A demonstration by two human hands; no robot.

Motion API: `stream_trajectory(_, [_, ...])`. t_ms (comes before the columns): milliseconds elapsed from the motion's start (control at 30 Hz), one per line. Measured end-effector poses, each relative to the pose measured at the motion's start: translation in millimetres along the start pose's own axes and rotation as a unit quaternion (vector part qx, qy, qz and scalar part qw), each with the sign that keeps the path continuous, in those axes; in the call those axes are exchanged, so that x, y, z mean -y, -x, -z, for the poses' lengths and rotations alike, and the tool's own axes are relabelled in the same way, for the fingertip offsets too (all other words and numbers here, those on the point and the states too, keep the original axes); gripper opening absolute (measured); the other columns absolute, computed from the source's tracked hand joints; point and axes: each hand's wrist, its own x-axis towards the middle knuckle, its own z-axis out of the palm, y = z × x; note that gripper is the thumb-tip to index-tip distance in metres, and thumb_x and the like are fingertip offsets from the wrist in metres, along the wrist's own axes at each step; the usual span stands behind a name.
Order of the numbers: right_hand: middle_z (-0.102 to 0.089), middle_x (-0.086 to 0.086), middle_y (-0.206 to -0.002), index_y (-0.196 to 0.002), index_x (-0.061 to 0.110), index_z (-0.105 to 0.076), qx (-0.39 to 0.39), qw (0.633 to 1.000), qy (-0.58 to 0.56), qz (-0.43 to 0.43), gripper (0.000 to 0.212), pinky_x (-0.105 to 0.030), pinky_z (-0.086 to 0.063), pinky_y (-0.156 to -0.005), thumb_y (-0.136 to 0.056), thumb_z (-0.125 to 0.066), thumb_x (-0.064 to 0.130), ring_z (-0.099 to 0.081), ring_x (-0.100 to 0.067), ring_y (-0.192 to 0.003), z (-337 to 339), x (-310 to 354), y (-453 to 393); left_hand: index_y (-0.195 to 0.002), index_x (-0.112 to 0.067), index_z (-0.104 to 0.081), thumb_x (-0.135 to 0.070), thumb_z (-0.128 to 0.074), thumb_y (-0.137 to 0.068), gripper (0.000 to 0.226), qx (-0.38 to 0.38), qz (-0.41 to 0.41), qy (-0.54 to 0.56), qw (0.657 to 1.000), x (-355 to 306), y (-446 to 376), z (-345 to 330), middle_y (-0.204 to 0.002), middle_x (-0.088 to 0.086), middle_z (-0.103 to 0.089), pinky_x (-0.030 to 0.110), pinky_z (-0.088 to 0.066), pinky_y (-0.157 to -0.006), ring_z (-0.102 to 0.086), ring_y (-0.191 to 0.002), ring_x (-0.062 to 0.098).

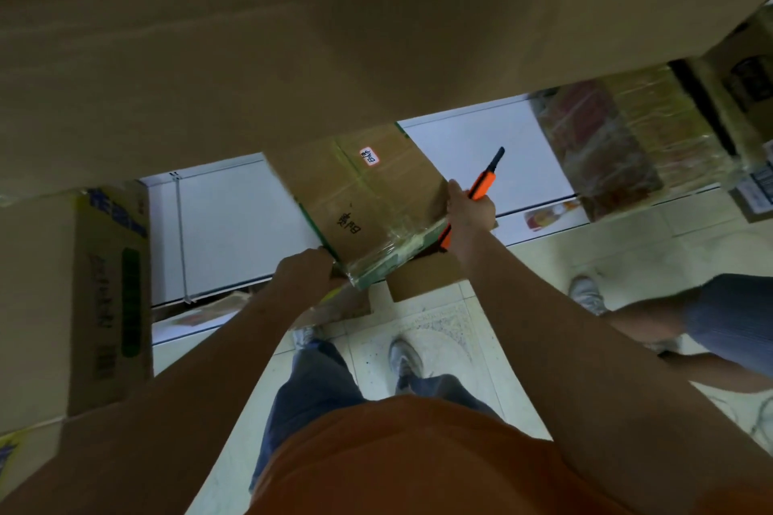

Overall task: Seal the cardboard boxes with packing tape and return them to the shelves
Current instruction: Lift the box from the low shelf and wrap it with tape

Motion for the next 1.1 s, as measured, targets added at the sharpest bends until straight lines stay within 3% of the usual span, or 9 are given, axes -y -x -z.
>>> stream_trajectory(100, [-0.053, 0.0, -0.066, -0.07, 0.018, -0.047, -0.02, 0.993, -0.113, -0.037, 0.033, -0.028, -0.043, -0.059, -0.093, -0.068, 0.026, -0.052, -0.013, -0.059, -4.2, -9.7, 7.3, -0.107, -0.012, -0.063, -0.059, -0.06, -0.091, 0.05, 0.005, 0.002, 0.006, 1.0, -2.2, -2.5, -1.2, -0.099, 0.003, -0.069, 0.032, -0.056, -0.079, -0.069, -0.088, 0.02])
stream_trajectory(233, [-0.054, 0.0, -0.063, -0.075, 0.016, -0.051, 0.013, 0.97, -0.218, -0.103, 0.027, -0.026, -0.046, -0.054, -0.091, -0.072, 0.022, -0.051, -0.01, -0.051, 0.2, -15.4, 10.2, -0.104, -0.011, -0.064, -0.056, -0.062, -0.091, 0.047, 0.01, 0.003, 0.019, 1.0, -4.1, -1.5, 1.9, -0.103, 0.006, -0.069, 0.034, -0.055, -0.081, -0.068, -0.092, 0.022])
stream_trajectory(467, [-0.049, 0.002, -0.06, -0.079, 0.016, -0.054, 0.086, 0.983, -0.152, -0.05, 0.029, -0.028, -0.044, -0.057, -0.096, -0.064, 0.037, -0.048, -0.012, -0.052, -0.5, -48.3, 38.0, -0.107, -0.012, -0.067, -0.052, -0.064, -0.091, 0.044, 0.022, -0.002, 0.109, 0.994, -29.4, -4.2, -0.9, -0.1, 0.004, -0.068, 0.036, -0.057, -0.082, -0.068, -0.091, 0.022])
stream_trajectory(667, [-0.05, 0.005, -0.067, -0.081, 0.017, -0.054, 0.034, 0.995, 0.024, 0.091, 0.028, -0.021, -0.041, -0.055, -0.099, -0.057, 0.038, -0.049, -0.007, -0.058, -8.3, -64.5, 59.9, -0.106, -0.012, -0.066, -0.059, -0.06, -0.09, 0.049, 0.004, 0.01, 0.115, 0.993, -27.8, -2.8, -6.5, -0.101, 0.004, -0.07, 0.033, -0.056, -0.078, -0.067, -0.09, 0.021])
stream_trajectory(800, [-0.054, 0.003, -0.074, -0.093, 0.016, -0.054, 0.064, 0.994, 0.028, 0.078, 0.019, -0.028, -0.047, -0.063, -0.1, -0.055, 0.034, -0.055, -0.01, -0.065, -22.4, -79.1, 84.3, -0.105, -0.009, -0.065, -0.051, -0.057, -0.095, 0.044, -0.005, 0.016, 0.129, 0.992, -31.8, 0.5, -7.4, -0.097, 0.007, -0.07, 0.03, -0.052, -0.07, -0.067, -0.084, 0.021])
stream_trajectory(933, [-0.055, 0.004, -0.082, -0.092, 0.025, -0.048, 0.087, 0.993, 0.028, 0.072, 0.013, -0.02, -0.044, -0.063, -0.101, -0.055, 0.03, -0.056, -0.009, -0.074, -28.9, -87.4, 105.7, -0.109, -0.007, -0.062, -0.045, -0.055, -0.098, 0.04, -0.005, 0.009, 0.145, 0.989, -30.5, 4.3, -10.0, -0.094, 0.008, -0.07, 0.025, -0.044, -0.056, -0.064, -0.074, 0.019])
stream_trajectory(1100, [-0.051, 0.006, -0.082, -0.1, 0.019, -0.045, 0.115, 0.989, 0.063, 0.07, 0.019, -0.028, -0.044, -0.07, -0.097, -0.062, 0.026, -0.056, -0.014, -0.08, -28.3, -86.4, 105.7, -0.122, -0.004, -0.057, -0.043, -0.054, -0.1, 0.045, -0.022, 0.011, 0.177, 0.984, -33.4, 11.3, -11.7, -0.103, 0.014, -0.07, 0.034, -0.054, -0.07, -0.07, -0.087, 0.029])
